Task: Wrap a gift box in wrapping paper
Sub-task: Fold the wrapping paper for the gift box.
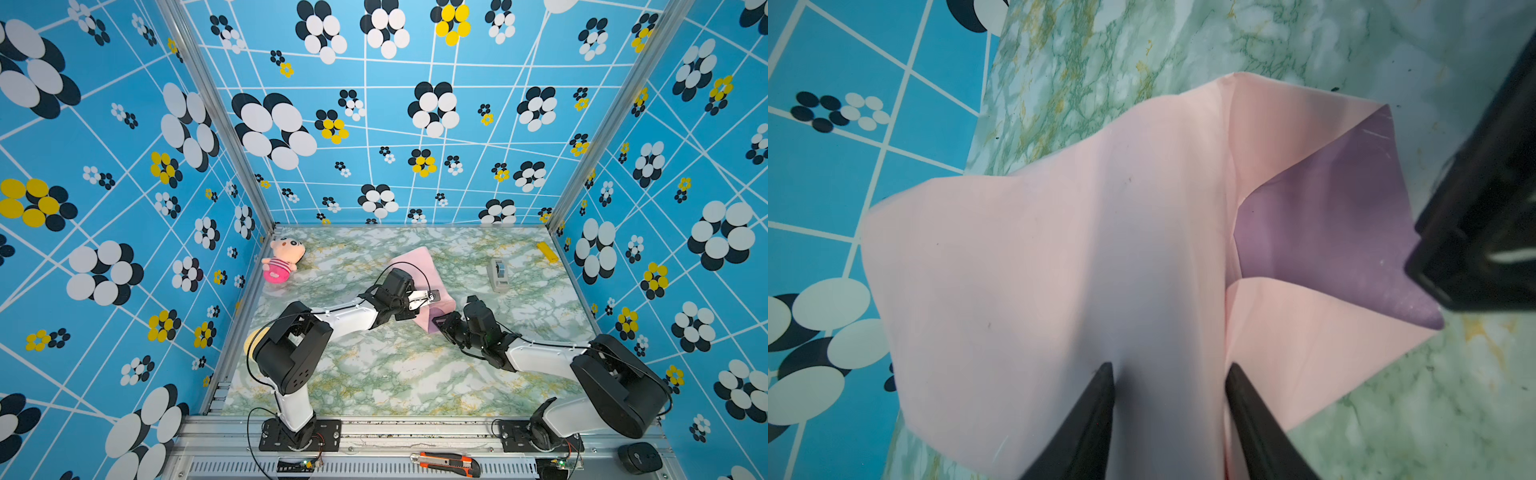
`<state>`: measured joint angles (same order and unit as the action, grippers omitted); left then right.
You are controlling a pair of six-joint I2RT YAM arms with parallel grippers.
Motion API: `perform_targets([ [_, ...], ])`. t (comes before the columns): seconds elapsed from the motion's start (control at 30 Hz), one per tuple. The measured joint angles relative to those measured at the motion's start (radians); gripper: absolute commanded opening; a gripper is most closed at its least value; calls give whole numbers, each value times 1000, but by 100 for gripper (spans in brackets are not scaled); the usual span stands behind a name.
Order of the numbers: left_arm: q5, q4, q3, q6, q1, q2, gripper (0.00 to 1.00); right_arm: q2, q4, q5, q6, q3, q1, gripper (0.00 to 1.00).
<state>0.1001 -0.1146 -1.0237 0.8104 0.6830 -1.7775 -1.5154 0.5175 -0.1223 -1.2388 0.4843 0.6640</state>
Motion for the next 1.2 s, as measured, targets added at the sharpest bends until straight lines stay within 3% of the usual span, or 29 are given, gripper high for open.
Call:
perform_targets([
  [0.37, 4, 14, -12, -14, 2, -2, 39, -232, 181, -16, -58, 123, 28, 12],
  [0.57, 0, 14, -12, -18, 2, -2, 39, -332, 230, 4, -82, 155, 20, 11],
  [0.8, 0, 14, -12, -18, 2, -2, 39, -329, 213, 16, -81, 142, -7, 13],
  [1.2, 0, 15, -13, -18, 2, -2, 39, -179, 168, 15, -51, 116, 43, 16],
])
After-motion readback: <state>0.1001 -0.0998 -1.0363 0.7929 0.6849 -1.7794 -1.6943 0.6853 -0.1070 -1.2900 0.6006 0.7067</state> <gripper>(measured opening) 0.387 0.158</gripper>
